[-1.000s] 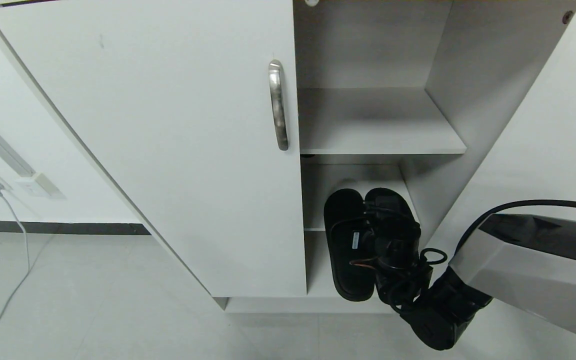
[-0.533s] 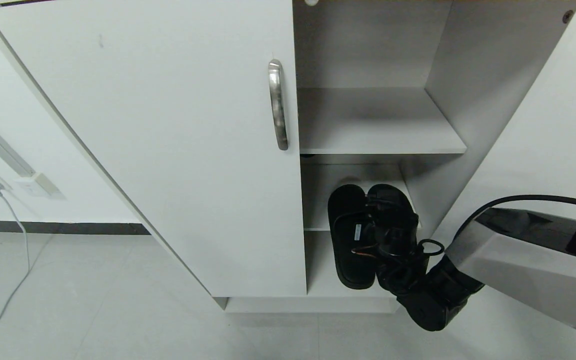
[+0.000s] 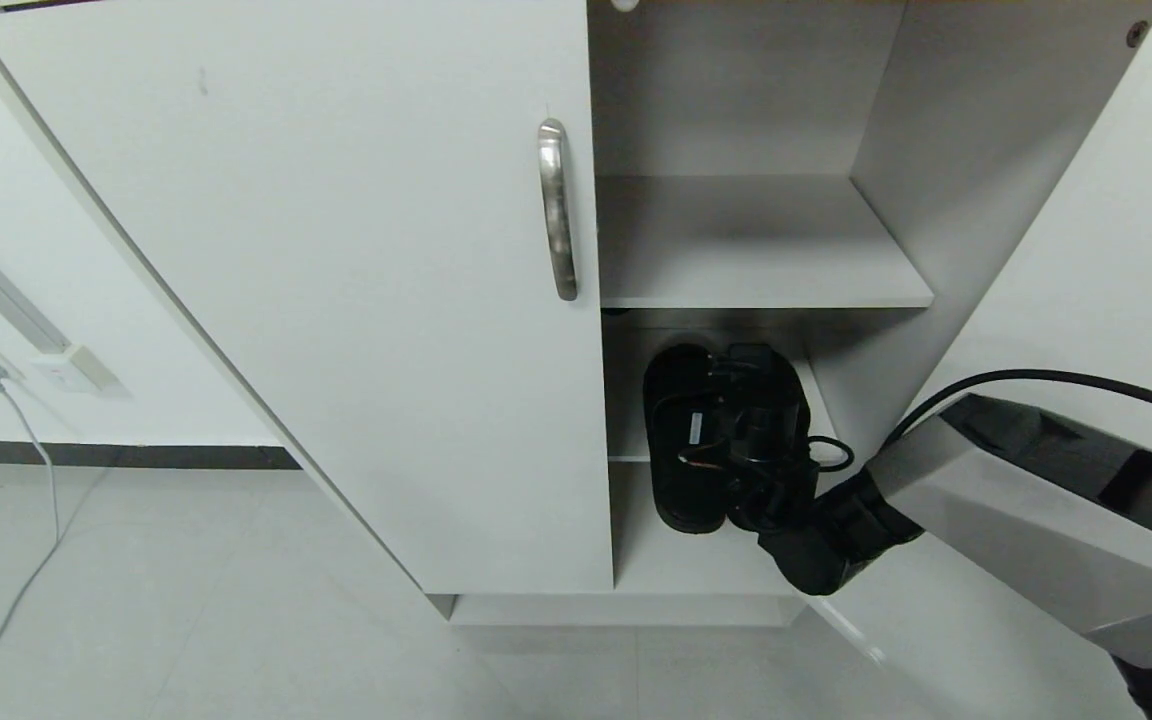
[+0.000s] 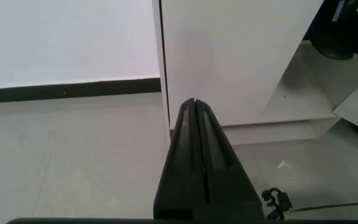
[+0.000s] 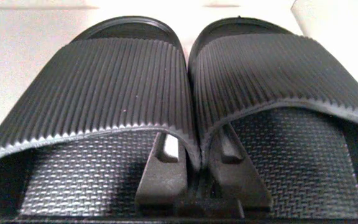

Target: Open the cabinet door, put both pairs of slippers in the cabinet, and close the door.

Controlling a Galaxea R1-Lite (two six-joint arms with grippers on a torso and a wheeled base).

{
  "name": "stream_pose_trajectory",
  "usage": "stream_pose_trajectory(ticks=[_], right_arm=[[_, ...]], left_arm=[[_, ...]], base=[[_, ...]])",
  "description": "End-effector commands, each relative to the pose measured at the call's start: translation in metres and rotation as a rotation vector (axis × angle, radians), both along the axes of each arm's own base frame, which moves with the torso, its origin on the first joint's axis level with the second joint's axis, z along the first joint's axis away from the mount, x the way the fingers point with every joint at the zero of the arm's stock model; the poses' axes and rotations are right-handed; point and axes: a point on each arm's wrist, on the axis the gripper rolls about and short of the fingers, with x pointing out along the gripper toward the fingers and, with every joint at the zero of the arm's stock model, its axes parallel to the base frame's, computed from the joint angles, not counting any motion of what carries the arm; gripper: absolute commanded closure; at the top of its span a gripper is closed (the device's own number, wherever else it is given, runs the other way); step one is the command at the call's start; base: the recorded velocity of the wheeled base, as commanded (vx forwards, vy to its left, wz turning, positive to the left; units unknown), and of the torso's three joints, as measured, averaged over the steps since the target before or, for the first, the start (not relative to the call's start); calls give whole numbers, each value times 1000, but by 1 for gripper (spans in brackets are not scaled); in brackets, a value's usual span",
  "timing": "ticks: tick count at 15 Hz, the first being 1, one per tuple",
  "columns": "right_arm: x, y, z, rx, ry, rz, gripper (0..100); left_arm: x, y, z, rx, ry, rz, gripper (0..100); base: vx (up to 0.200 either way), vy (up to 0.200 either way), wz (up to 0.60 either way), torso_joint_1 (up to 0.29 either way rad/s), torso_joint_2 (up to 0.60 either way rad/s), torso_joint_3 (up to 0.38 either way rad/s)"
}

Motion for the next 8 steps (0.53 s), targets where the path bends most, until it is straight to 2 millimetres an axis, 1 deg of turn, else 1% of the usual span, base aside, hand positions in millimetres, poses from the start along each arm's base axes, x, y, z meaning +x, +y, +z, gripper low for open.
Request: stream_pose_trajectory(ticks=[1, 6, 8], right_arm=[[10, 1, 0, 9, -13, -11, 100], [28, 1, 0, 19, -29, -31, 100], [40, -1, 6, 16, -25, -45, 100]], left_arm=[[0, 0, 0, 0, 1, 0, 100], [0, 0, 0, 1, 1, 0, 100], [0, 0, 0, 0, 1, 0, 100]], base=[[0, 0, 0, 0, 0, 0], [0, 0, 0, 0, 0, 0], [0, 0, 0, 0, 0, 0]])
